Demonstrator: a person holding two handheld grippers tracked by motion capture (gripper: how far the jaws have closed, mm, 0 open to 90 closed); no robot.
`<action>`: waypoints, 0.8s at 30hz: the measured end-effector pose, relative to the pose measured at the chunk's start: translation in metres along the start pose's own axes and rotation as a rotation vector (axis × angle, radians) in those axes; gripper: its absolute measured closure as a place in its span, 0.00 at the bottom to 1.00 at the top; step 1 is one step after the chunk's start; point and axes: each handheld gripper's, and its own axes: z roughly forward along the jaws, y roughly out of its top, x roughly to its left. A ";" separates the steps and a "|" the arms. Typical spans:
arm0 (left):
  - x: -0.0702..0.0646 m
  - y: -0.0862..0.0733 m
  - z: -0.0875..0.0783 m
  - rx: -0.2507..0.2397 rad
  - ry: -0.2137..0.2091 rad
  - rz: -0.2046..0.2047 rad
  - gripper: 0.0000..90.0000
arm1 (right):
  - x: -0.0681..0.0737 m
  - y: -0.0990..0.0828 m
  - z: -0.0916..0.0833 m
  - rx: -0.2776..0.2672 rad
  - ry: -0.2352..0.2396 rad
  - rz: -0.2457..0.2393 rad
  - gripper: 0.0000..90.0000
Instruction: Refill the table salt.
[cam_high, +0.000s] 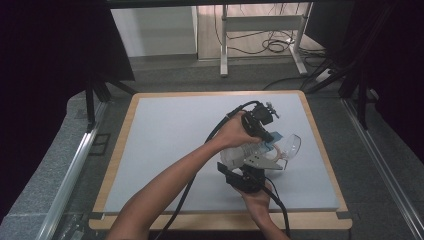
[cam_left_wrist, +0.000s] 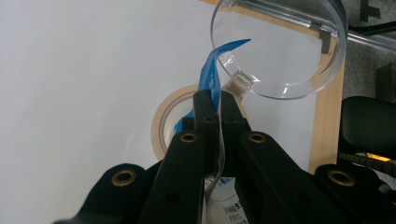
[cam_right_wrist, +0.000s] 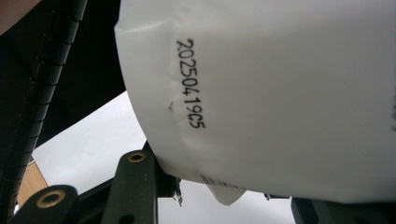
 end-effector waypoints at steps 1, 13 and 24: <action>0.000 0.000 0.000 0.000 0.001 0.000 1.00 | 0.000 0.000 0.000 -0.001 0.000 -0.001 0.64; 0.000 0.000 0.000 -0.001 0.001 0.001 1.00 | 0.000 0.000 0.000 -0.006 0.000 0.001 0.64; 0.000 -0.001 -0.001 -0.002 0.002 0.000 1.00 | 0.000 0.000 0.000 -0.005 0.000 -0.003 0.64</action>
